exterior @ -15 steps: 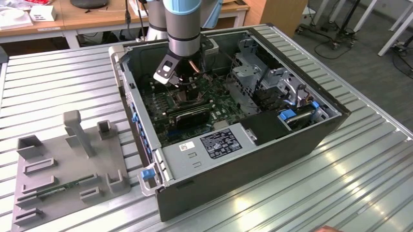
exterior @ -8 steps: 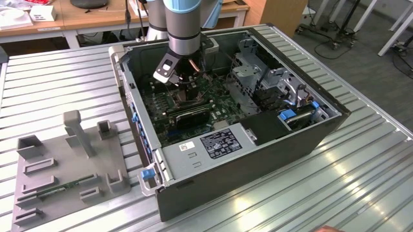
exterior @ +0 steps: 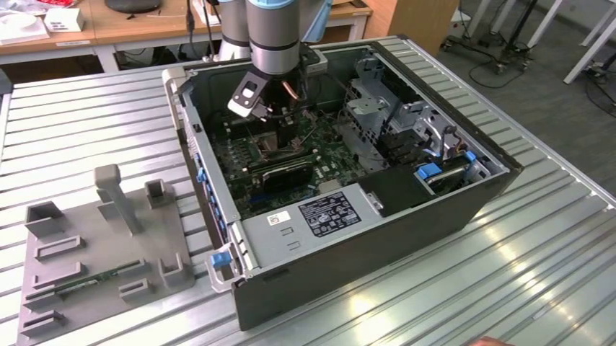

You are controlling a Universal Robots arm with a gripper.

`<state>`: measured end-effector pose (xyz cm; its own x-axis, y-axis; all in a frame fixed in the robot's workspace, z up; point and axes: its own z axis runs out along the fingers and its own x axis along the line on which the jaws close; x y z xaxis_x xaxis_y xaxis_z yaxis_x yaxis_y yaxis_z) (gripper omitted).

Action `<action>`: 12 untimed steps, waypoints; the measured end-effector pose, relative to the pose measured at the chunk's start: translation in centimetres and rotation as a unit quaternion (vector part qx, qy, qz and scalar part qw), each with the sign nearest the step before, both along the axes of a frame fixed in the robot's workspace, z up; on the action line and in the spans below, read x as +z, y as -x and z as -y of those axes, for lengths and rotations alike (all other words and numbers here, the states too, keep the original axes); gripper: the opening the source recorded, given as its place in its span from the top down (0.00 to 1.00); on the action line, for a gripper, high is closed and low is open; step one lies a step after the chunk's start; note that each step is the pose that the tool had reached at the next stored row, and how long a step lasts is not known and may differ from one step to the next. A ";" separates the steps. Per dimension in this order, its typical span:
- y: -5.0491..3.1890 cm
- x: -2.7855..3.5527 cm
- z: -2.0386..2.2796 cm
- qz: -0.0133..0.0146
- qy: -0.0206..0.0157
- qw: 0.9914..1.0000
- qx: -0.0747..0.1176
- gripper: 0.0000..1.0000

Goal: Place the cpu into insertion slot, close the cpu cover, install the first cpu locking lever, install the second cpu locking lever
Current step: 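Place the cpu into insertion slot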

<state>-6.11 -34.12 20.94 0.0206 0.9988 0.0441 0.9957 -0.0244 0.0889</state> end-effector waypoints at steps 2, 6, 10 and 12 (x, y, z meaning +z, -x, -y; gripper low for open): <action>0.00 0.24 0.00 0.000 0.000 1.000 0.000 0.39; 0.00 0.34 -0.01 0.000 0.000 1.000 0.000 0.39; -0.01 0.36 0.00 -0.002 0.000 1.000 0.000 0.39; -0.03 0.35 0.00 -0.011 0.000 1.000 0.000 0.39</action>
